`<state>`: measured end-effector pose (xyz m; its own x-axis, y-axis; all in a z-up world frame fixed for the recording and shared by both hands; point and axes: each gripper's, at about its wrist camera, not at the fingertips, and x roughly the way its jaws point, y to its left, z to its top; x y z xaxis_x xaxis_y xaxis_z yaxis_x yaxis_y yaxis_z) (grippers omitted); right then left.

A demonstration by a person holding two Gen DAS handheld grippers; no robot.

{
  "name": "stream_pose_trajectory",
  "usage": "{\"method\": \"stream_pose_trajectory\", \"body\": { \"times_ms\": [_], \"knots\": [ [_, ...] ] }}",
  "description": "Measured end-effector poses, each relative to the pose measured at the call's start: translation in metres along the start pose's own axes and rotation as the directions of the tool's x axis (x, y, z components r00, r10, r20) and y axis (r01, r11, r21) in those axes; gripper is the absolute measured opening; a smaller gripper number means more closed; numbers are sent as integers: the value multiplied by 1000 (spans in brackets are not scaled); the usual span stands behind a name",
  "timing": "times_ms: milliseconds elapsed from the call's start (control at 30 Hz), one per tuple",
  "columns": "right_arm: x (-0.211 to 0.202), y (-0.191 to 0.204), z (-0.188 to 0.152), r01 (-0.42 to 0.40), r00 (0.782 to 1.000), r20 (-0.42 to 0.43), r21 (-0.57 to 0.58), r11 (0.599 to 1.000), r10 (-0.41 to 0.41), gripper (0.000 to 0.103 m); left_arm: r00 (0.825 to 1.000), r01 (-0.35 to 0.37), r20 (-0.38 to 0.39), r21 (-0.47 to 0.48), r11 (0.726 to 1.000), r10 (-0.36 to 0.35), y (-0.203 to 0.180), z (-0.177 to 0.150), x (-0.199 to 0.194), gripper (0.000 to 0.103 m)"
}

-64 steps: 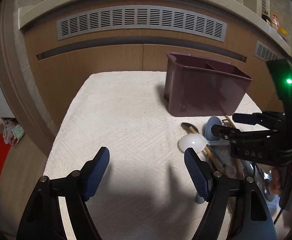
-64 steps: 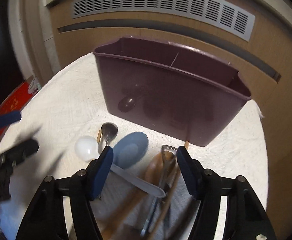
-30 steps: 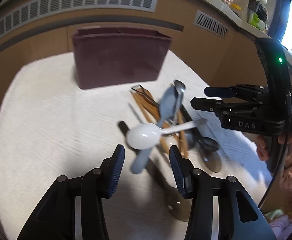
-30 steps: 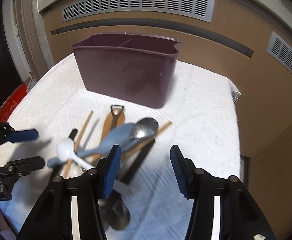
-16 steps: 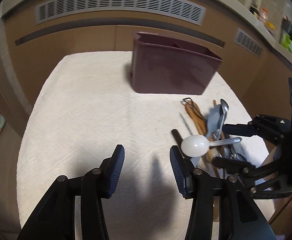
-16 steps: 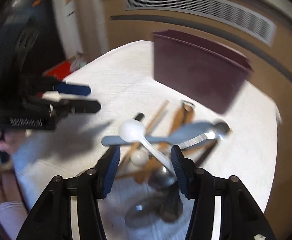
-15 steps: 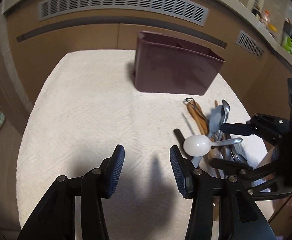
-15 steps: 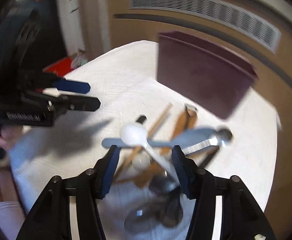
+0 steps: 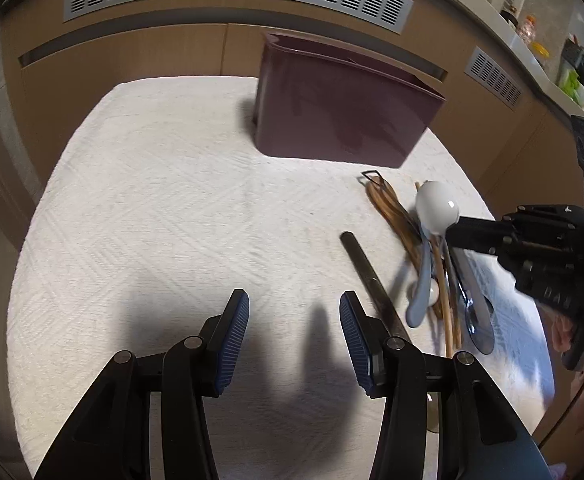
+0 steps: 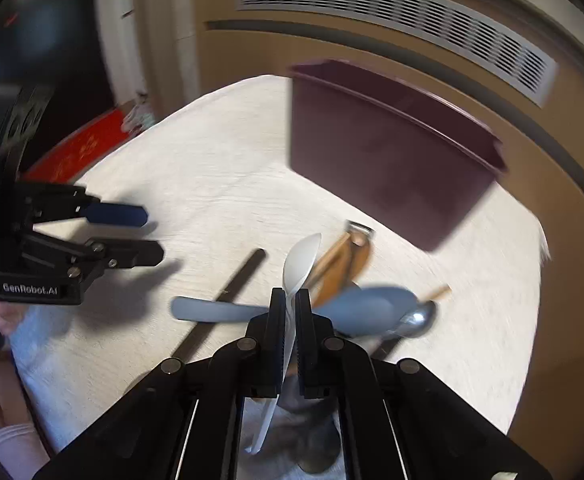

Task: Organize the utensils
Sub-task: 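Grasp the blue plastic spoon with the left tool while the right tool grasps the white plastic spoon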

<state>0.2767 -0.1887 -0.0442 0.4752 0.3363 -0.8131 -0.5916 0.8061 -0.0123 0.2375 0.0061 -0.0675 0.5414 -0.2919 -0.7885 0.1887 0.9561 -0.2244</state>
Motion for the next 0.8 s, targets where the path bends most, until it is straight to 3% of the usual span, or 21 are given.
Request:
{"method": "stream_pose_trajectory", "body": {
  "times_ms": [200,333,533,633,800],
  "knots": [
    [-13,-54,-34,-5,1000,16,261,965,1,3,1000,29,-13,75,997,-28,-27,6,3,49],
    [-14,-65,-46,11,999,26,317,949,-20,3,997,68,-30,145,987,-64,-51,19,6,49],
    [-21,-67,-61,59,996,40,329,942,-76,3,987,153,-82,276,949,-136,-98,50,26,49],
    [-21,-72,-70,74,995,43,342,937,-94,3,987,146,-112,331,932,-115,-123,68,48,49],
    [-22,-78,-79,76,993,52,375,924,-103,4,989,47,-148,361,931,7,-151,91,94,49]
  ]
}}
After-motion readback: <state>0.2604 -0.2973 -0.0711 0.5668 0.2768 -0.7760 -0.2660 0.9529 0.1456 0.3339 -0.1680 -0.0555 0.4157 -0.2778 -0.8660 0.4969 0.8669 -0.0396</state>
